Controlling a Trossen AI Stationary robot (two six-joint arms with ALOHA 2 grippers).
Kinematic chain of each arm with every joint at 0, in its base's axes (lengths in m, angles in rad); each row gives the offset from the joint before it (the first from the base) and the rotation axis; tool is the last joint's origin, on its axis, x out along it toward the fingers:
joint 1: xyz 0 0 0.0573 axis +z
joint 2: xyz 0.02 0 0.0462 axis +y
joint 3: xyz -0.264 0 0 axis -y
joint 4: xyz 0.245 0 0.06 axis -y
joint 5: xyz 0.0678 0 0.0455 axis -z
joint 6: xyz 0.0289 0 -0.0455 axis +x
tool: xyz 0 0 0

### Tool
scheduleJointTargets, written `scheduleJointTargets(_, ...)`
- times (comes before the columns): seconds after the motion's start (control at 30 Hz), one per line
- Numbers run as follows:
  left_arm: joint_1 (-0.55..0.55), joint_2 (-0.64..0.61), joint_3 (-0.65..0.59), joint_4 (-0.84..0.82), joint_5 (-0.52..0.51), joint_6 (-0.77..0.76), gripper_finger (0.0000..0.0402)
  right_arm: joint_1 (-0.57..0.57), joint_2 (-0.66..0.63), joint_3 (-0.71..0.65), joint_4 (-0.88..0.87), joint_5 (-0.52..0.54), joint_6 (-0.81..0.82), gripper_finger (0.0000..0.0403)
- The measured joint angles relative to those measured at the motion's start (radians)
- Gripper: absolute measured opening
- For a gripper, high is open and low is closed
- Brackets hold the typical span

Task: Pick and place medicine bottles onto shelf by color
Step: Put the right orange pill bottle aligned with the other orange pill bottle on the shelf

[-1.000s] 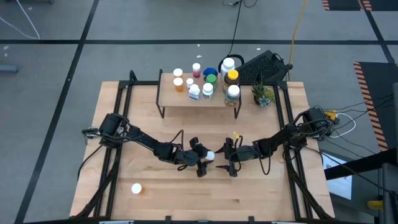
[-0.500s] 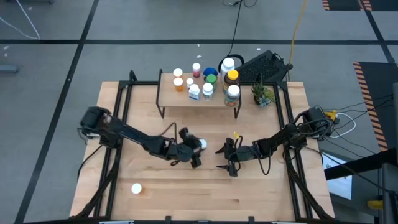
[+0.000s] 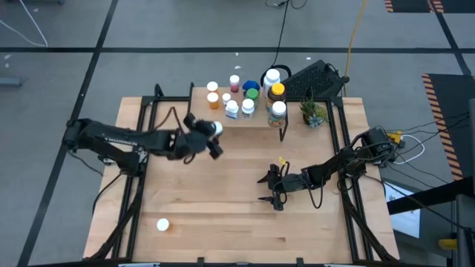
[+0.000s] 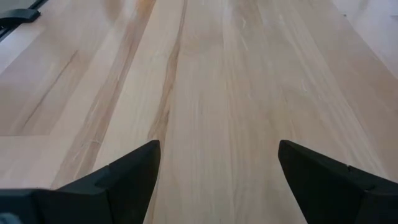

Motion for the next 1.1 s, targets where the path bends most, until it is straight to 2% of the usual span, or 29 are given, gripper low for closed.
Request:
scheduleJointTargets(0.23,0.204,0.013,0.0,0.004,0.092,0.026,0.0217,0.0,0.0,0.0,-0.001,0.0,0.0,0.032)
scheduleJointTargets(0.4,0.289,0.026,0.0,0.035,0.18,0.023,0.0218,0.0,0.0,0.0,-0.002,0.0,0.0,0.032)
scheduleJointTargets(0.53,0.316,0.034,-0.002,0.024,0.22,0.001,0.0218,0.0,0.0,0.0,-0.003,0.0,0.0,0.032)
scheduleJointTargets(0.87,0.328,0.074,-0.002,0.044,0.226,-0.007,0.0222,0.0,0.0,0.0,-0.005,-0.002,0.001,0.032)
scheduleJointTargets(1.1,0.328,0.082,-0.002,0.055,0.228,-0.018,0.0276,0.0,0.0,0.0,-0.009,-0.003,0.004,0.032)
